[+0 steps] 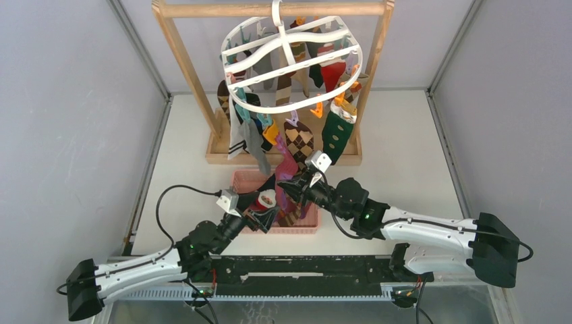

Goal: Remove the socks clipped to the hanger
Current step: Remove the sock from the hanger.

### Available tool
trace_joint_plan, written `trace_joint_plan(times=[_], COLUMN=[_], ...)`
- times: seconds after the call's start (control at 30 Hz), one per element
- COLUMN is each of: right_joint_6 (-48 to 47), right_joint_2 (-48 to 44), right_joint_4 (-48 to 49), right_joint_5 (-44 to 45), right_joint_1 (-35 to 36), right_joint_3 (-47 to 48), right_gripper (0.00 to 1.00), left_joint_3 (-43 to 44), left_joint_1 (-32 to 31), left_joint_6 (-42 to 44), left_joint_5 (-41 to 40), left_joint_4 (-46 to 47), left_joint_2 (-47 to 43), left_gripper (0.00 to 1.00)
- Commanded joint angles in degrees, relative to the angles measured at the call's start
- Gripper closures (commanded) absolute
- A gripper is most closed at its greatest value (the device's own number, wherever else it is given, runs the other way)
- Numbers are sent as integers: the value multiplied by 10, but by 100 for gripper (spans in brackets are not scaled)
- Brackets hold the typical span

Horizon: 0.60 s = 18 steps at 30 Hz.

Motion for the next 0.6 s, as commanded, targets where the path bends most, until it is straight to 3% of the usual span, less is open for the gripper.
trace_joint_plan(times=[0.0,0.57], right_joint_6=[7,13], right_joint_2=[1,2], right_joint_4=[34,23], right_joint_5=[-10,-30], right_joint_1=[1,3], right_joint_3=[20,22], right_gripper=[96,96], left_joint_3=[-3,31], left_joint_1=[-5,-18], left_joint_6=[16,38], left_joint_5=[4,-8], left_joint_4=[32,100], left_joint_2=[15,117], left_gripper=[0,0])
